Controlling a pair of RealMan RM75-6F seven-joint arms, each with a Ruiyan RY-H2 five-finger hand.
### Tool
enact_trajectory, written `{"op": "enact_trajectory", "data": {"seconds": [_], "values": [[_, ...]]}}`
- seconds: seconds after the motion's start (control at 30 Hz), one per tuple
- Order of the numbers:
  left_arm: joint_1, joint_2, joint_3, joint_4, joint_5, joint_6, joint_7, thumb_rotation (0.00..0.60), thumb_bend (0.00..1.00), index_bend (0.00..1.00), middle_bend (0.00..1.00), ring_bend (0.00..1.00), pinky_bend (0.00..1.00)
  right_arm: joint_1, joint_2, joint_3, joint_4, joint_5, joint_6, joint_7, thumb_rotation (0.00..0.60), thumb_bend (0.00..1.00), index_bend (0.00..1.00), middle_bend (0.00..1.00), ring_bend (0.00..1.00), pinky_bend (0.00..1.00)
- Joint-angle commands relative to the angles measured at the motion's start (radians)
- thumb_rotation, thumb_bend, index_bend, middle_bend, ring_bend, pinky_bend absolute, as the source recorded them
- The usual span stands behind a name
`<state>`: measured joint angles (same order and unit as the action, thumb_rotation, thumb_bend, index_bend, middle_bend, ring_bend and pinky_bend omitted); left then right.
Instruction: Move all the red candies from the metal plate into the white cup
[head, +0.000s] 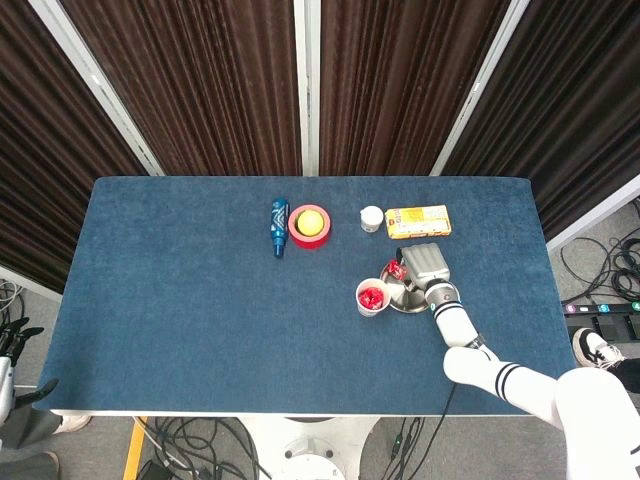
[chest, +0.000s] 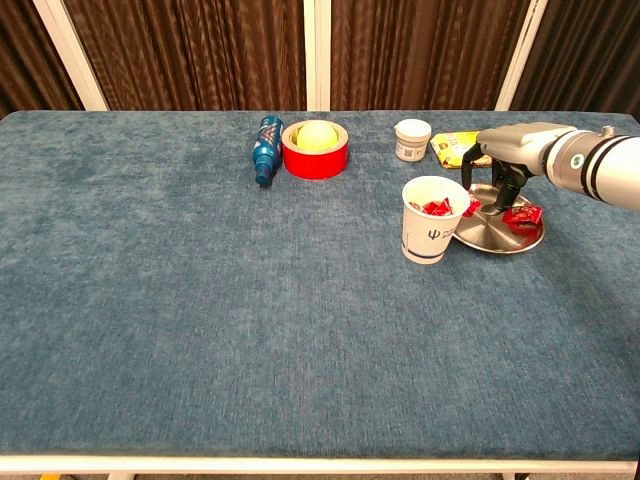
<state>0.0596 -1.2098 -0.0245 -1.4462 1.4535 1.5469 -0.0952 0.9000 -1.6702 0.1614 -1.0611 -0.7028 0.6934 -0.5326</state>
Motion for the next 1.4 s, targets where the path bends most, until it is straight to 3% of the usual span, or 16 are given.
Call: {"op": "enact_trajectory", "data": {"seconds": [0.03,0.63,0.93,1.07,1.3,1.4], "values": [[0.000,-0.001,0.001,0.001,0.000,-0.001,0.000,0.600,0.00,0.30,0.24,0.14,0.18,0.004,-0.006,-0.005,0.003,-0.002,0.002,-0.006,0.600,0.25,0.39,1.00,0.99,1.00],[-0.004,-0.008,0.000,0.021,-0.006,-0.016,-0.016,0.600,0.00,0.30,0.24,0.14,0.18,0.028,-0.055,-0.005,0.035,-0.016,0.011,-0.010,0.600,0.25,0.44,1.00,0.99,1.00],[-0.004,-0.016,-0.003,0.036,-0.005,-0.016,-0.028,0.600,0.00,0.30,0.24,0.14,0.18,0.010,-0.047,-0.008,0.008,-0.013,0.059,-0.025,0.600,0.36,0.58,1.00,0.99,1.00],[-0.005,-0.018,-0.006,0.039,-0.001,-0.008,-0.033,0.600,0.00,0.30,0.24,0.14,0.18,-0.017,0.029,0.001,-0.114,-0.068,0.130,-0.003,0.600,0.36,0.58,1.00,0.99,1.00],[-0.003,-0.014,-0.007,0.034,0.009,0.006,-0.033,0.600,0.00,0.30,0.24,0.14,0.18,-0.086,0.261,0.040,-0.495,-0.243,0.287,0.083,0.600,0.36,0.58,1.00,0.99,1.00],[-0.003,-0.013,-0.006,0.030,0.013,0.010,-0.030,0.600,0.00,0.30,0.24,0.14,0.18,-0.092,0.302,0.043,-0.570,-0.279,0.292,0.097,0.600,0.36,0.58,1.00,0.99,1.00]]}}
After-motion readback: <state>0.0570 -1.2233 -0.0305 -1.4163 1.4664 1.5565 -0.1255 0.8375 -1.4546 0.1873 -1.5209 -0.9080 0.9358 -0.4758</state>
